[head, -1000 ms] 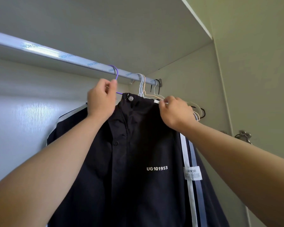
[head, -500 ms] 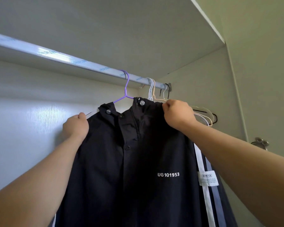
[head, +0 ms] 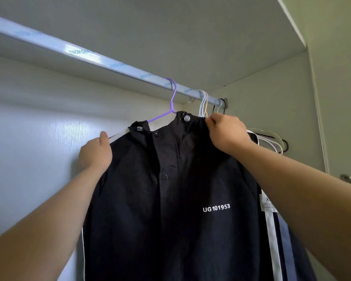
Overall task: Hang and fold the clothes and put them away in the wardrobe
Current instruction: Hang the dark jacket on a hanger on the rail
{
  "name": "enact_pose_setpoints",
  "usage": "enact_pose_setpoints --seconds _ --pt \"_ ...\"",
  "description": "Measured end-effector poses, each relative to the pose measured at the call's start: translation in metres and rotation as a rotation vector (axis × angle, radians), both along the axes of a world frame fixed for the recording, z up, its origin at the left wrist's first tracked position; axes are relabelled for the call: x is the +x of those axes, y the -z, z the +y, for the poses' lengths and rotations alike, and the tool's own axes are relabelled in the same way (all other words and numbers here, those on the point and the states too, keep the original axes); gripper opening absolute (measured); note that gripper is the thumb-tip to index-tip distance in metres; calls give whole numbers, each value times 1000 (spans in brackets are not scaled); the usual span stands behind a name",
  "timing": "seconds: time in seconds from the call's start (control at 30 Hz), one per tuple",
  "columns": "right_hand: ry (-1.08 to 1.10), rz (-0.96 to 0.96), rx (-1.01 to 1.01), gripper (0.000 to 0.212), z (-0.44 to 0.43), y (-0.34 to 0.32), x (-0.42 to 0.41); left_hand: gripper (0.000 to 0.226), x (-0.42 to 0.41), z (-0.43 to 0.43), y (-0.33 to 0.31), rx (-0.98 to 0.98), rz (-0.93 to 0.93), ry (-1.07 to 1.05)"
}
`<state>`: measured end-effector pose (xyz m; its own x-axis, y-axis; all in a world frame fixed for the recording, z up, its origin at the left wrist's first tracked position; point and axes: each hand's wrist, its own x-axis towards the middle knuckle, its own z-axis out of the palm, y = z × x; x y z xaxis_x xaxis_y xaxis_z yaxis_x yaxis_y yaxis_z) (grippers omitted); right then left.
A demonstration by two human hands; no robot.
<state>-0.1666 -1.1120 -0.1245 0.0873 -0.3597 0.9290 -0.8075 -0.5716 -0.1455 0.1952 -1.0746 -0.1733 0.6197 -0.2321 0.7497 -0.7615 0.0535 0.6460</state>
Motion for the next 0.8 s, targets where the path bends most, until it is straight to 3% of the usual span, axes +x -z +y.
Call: enact_pose_setpoints --seconds 0.17,0.27,0.37,0.5,0.8 --pt "10 23 9 36 -2 2 -1 72 35 4 20 128 151 61" --pt "35 23 15 37 -6 2 -6 72 27 8 6 156 63 13" --pt "93 -5 25 43 -11 9 -13 59 9 7 -3 47 -89 7" --pt "84 -7 -6 33 -16 16 -13 45 -27 4 -12 -43 -341 -20" --pt "89 17 -94 23 -17 21 -7 45 -39 -6 -27 36 -363 -58"
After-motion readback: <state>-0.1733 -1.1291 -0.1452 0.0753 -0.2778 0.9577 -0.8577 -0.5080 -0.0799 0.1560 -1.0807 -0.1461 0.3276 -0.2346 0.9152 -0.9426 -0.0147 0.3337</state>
